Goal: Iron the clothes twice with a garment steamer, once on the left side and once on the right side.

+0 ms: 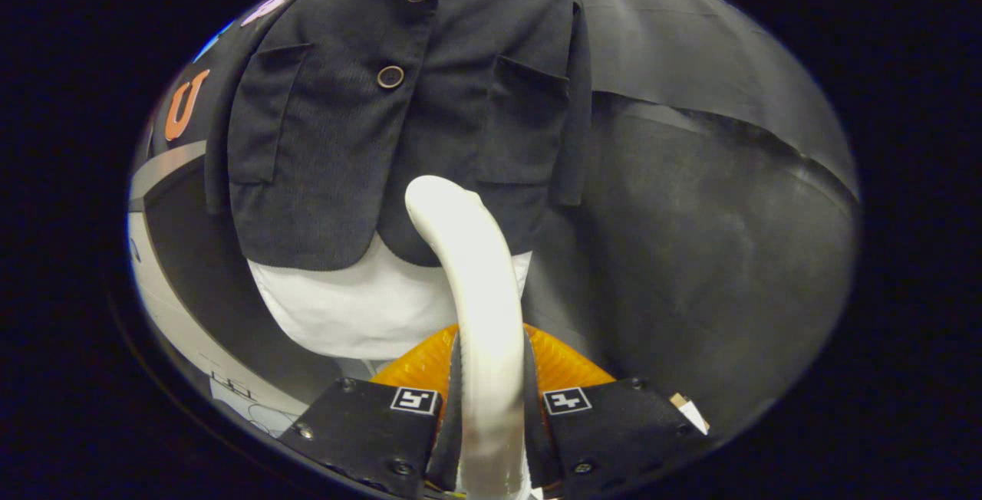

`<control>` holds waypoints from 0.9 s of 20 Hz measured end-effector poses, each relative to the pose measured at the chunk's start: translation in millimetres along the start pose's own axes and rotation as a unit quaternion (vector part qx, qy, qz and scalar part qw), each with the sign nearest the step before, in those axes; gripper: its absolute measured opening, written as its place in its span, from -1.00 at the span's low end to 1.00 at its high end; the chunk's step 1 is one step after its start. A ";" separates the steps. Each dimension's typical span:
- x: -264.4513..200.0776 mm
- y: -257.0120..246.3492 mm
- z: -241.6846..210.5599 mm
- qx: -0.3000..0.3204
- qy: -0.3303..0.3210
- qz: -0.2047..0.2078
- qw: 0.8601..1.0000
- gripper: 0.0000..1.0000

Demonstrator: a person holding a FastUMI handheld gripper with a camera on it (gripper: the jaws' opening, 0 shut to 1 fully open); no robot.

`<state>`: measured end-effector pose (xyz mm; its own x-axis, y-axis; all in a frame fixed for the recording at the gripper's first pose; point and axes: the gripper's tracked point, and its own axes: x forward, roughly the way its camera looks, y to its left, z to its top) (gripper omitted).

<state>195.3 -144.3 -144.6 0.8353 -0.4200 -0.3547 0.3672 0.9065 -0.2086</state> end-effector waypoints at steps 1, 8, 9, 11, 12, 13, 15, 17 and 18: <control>-2.3 3.0 -3.6 0.000 0.003 -0.004 1.000 -0.26; -47.7 28.4 -6.8 0.005 -0.010 -0.042 0.999 -0.27; -62.6 33.4 2.6 0.004 -0.025 -0.045 0.999 -0.26; -89.4 44.8 25.5 0.000 -0.058 -0.048 0.997 -0.26; -104.8 52.9 40.2 -0.004 -0.077 -0.051 0.996 -0.26; -118.1 56.8 48.0 -0.009 -0.093 -0.055 0.994 -0.26; -147.7 61.6 63.8 -0.012 -0.120 -0.063 0.991 -0.26; -167.9 59.0 70.2 -0.003 -0.138 -0.062 0.988 -0.27; -171.3 54.7 69.3 0.002 -0.145 -0.062 0.987 -0.27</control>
<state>100.7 -19.7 -32.1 0.8652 -0.4988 -0.0507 0.4759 0.8489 -0.2301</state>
